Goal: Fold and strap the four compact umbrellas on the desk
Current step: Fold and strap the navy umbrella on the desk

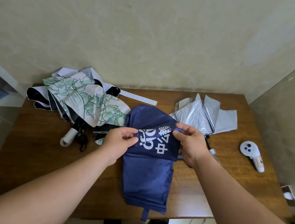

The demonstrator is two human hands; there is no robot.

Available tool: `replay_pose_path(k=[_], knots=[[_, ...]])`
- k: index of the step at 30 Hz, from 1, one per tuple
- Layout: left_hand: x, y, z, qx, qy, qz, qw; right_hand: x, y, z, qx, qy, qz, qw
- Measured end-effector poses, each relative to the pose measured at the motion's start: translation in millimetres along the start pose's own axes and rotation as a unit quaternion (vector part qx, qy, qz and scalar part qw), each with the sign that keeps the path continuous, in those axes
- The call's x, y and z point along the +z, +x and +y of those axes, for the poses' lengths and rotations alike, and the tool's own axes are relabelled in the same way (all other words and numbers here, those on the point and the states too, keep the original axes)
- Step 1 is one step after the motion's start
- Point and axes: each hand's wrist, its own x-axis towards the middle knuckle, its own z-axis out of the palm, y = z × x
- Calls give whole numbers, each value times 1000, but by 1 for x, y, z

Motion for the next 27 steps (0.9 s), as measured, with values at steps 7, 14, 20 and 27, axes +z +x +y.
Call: replay_pose_path(k=[7,14,20,27], knots=[[-5,16,14,34,52,60,996,-1,0,-1,-70,-141,-29,987],[6,18,13,9,47,15,999,2,5,-9,-113,-194,-6,975],[2,22,8,85,143,-3,986,2,4,-15,-120,-229,-17,966],[-7,23,16,235,294,15,926,-7,5,-8,-121,-269,-6,956]])
